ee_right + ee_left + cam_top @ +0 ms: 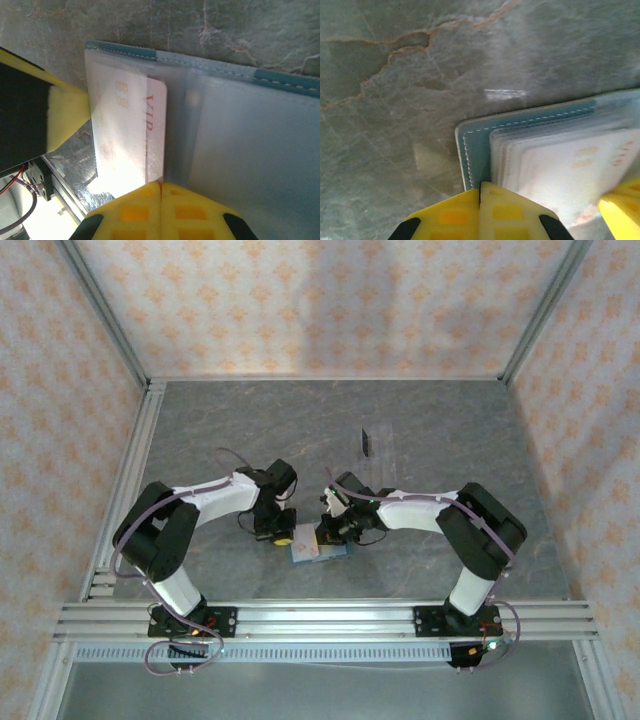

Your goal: Put the credit cards into the card holder

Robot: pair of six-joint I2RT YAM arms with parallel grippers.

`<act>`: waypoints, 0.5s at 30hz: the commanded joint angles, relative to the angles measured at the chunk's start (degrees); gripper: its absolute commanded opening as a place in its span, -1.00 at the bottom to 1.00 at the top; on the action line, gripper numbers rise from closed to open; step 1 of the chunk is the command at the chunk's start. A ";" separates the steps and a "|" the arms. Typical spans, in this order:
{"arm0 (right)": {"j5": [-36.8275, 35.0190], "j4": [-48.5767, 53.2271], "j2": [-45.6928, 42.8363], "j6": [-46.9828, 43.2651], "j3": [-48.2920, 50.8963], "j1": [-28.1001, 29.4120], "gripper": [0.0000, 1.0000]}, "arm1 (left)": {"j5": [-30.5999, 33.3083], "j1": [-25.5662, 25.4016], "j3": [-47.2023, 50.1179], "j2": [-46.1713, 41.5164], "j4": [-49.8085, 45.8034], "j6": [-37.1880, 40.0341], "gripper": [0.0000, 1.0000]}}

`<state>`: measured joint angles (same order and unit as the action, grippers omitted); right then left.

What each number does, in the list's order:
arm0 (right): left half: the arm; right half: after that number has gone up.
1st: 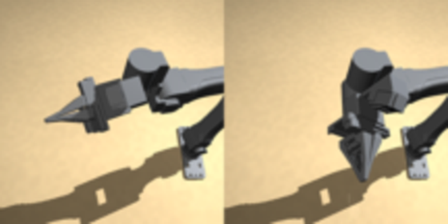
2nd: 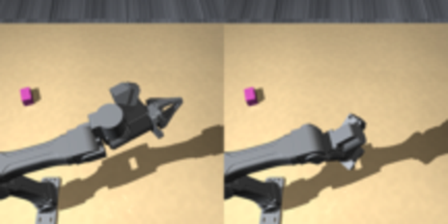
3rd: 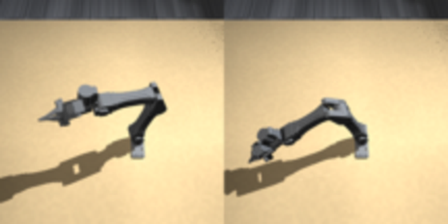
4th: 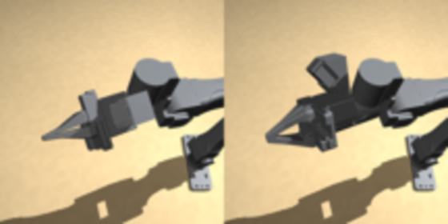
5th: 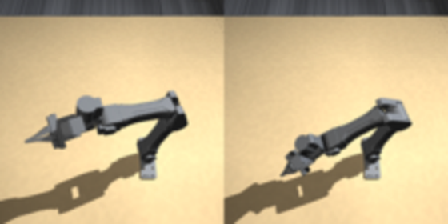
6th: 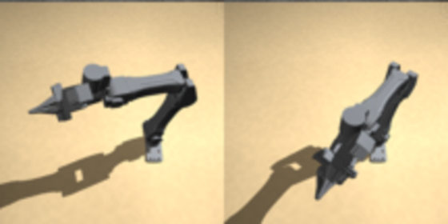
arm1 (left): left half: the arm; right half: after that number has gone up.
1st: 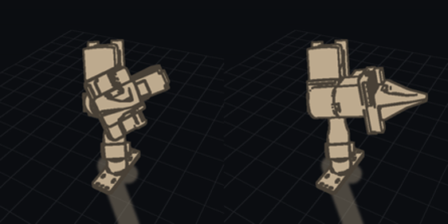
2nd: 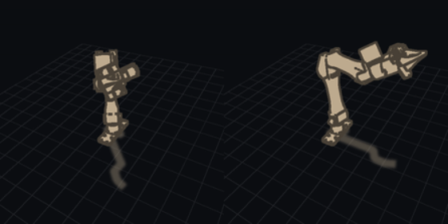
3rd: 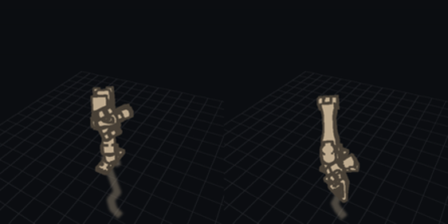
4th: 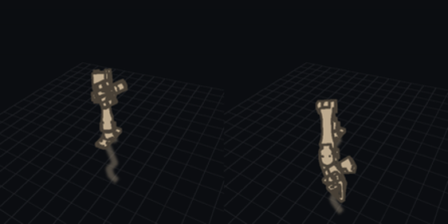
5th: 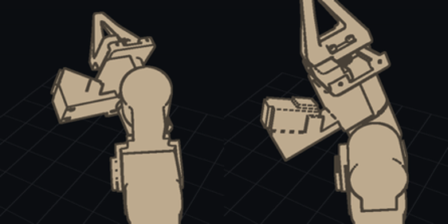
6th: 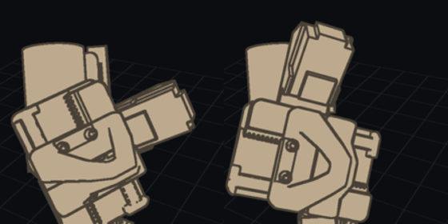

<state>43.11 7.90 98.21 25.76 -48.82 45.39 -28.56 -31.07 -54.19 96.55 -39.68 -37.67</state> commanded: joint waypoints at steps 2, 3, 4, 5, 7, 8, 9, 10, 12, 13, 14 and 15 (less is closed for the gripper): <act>0.02 -2.51 0.96 2.63 -1.43 0.99 -1.00 | -0.62 -0.34 1.58 0.79 2.20 -0.73 -1.00; -0.03 -2.97 1.43 2.94 -1.65 1.30 -1.00 | -0.62 -0.39 1.63 0.75 2.40 -0.82 -1.00; -0.19 -2.88 1.83 3.07 -2.25 1.60 -1.00 | -0.54 -0.43 1.78 0.68 2.39 -0.83 -1.00; -0.28 -2.62 2.18 3.01 -2.71 1.80 -1.00 | -0.49 -0.49 1.88 0.69 2.38 -0.83 -1.00; -0.46 -2.88 2.01 3.46 -2.70 1.81 -0.99 | -0.32 -0.47 1.88 0.46 2.17 -0.74 -1.00; -0.77 -2.79 1.54 3.44 -2.60 1.81 -0.93 | -0.19 -0.48 1.90 0.24 1.98 -0.67 -1.00; -0.91 -2.44 1.13 3.32 -2.59 1.81 -0.89 | -0.03 -0.42 1.84 0.10 1.90 -0.61 -1.00; -1.22 -1.68 0.48 3.06 -2.61 1.81 -0.83 | 0.11 -0.47 1.90 -0.05 1.63 -0.49 -1.00; -1.96 0.35 -1.17 2.48 -2.76 1.81 -0.71 | 0.43 -0.42 2.04 -0.39 1.38 -0.39 -1.00; -2.51 1.43 -2.22 2.15 -2.86 1.81 -0.64 | 0.56 -0.42 2.09 -0.52 1.23 -0.30 -1.00; -3.05 2.60 -3.31 1.93 -3.03 1.72 -0.57 | 0.61 -0.44 2.20 -0.69 1.23 -0.30 -1.00; -3.52 3.69 -4.16 1.69 -3.31 1.62 -0.52 | 0.68 -0.40 2.30 -0.84 1.25 -0.23 -1.00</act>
<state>41.98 8.62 98.13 28.34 -50.06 46.74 -28.91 -31.07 -53.54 96.25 -38.74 -37.69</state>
